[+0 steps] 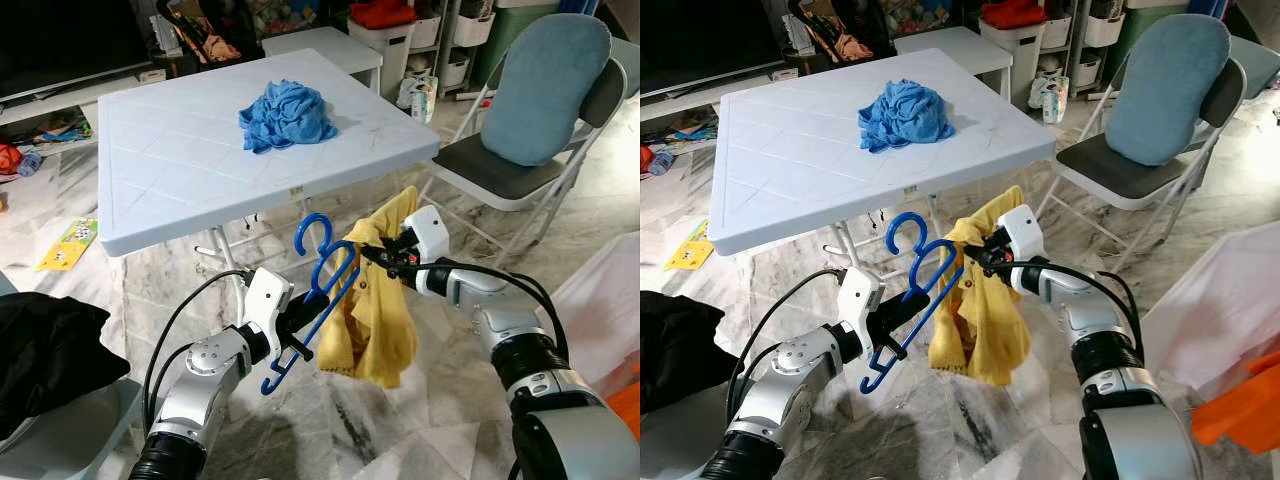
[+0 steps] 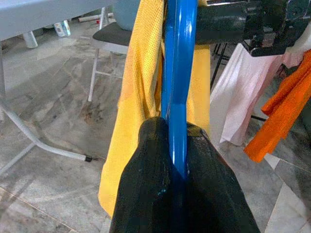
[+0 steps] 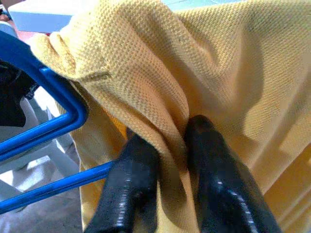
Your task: Hang hanger
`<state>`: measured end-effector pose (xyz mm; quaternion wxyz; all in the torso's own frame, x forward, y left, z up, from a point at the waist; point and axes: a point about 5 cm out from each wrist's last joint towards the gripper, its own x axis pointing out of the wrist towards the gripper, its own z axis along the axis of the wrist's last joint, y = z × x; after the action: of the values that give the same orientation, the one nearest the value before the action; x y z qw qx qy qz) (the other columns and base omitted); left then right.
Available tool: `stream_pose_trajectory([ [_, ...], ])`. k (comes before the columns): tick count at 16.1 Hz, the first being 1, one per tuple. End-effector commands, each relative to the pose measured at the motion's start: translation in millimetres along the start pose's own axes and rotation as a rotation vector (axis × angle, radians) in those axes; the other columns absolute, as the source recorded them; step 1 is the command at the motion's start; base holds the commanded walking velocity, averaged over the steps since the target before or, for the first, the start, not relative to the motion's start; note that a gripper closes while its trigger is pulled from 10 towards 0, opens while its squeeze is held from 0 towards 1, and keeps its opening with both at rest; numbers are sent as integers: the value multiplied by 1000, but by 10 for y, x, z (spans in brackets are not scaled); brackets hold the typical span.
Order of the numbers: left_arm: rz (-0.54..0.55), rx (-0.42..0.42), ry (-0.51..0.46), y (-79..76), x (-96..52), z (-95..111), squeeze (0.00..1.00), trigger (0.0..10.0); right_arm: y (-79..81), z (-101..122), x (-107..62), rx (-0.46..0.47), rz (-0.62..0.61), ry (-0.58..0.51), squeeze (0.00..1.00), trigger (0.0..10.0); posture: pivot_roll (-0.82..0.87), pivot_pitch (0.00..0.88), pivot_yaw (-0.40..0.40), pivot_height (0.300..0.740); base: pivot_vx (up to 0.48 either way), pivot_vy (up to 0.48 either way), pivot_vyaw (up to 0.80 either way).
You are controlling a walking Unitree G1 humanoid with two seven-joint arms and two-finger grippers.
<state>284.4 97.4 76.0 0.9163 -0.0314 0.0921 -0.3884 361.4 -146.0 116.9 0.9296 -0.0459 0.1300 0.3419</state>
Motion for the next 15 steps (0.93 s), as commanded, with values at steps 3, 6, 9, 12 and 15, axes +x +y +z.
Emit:
stream_pose_trajectory([
  [3,24,51,-26,55,-71,77,0,588,-99,172,-12,86,-50,-76,0,0,-120,0,42,740,0,0,0],
  [6,127,102,94,162,-164,-94,0,0,-167,315,-52,104,-94,-153,0,0,-117,0,40,740,0,0,0],
  [9,119,138,162,149,-263,-176,0,0,-357,738,-88,124,-317,-333,0,0,-119,0,43,740,0,0,0],
  [12,62,142,185,68,-368,-193,0,0,-434,897,-139,49,-464,-404,0,0,-115,0,41,740,0,0,0],
  [15,72,142,157,54,-546,-153,0,0,-506,746,-168,-34,-610,-316,0,0,-104,0,35,740,0,0,0],
])
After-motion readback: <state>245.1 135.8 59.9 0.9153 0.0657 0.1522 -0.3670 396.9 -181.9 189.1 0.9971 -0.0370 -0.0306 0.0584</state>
